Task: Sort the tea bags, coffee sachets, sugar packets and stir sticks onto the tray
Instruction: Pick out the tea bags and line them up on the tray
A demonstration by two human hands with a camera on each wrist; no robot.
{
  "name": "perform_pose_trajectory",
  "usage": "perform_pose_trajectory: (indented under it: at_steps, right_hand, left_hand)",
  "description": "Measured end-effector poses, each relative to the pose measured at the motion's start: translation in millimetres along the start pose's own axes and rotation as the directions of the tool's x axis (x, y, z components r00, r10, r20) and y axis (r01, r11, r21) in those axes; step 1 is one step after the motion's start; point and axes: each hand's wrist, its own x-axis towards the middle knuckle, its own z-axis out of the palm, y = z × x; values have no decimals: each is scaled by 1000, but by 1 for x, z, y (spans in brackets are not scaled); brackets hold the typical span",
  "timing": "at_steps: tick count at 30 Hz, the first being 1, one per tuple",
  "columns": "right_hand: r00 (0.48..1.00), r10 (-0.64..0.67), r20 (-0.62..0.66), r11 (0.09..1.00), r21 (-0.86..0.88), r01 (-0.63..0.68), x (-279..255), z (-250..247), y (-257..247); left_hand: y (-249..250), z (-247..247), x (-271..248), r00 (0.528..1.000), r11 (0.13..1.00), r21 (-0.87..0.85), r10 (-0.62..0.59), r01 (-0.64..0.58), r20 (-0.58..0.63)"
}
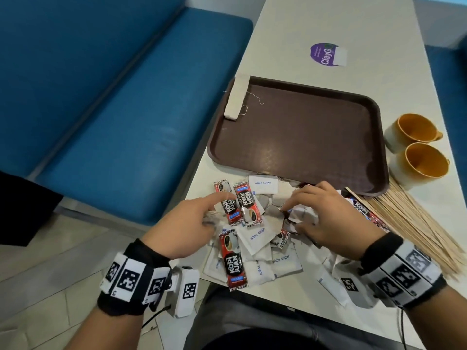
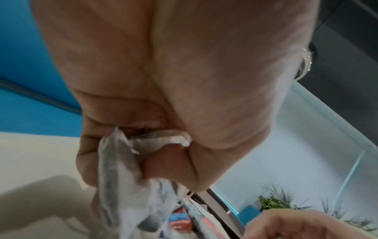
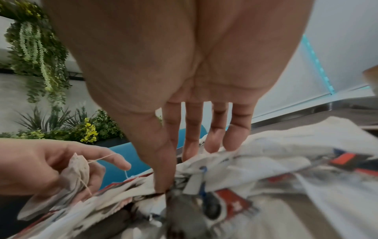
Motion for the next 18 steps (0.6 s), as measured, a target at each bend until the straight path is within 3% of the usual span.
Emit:
perform_pose_trajectory:
  at_steps: [7, 11, 18]
  right_hand:
    - [997, 66, -34, 998, 16, -66, -7, -9, 6]
    - [995, 72, -64, 997, -5, -72, 2, -7, -1]
    - [999, 53, 14, 996, -66, -52, 11, 0, -6]
  left_hand:
    - [31, 12, 10, 989, 986, 114, 114, -124, 91]
    - [40, 20, 16, 980, 954, 264, 96, -141, 175]
    - [33, 18, 15, 989, 952, 283, 89, -120, 122]
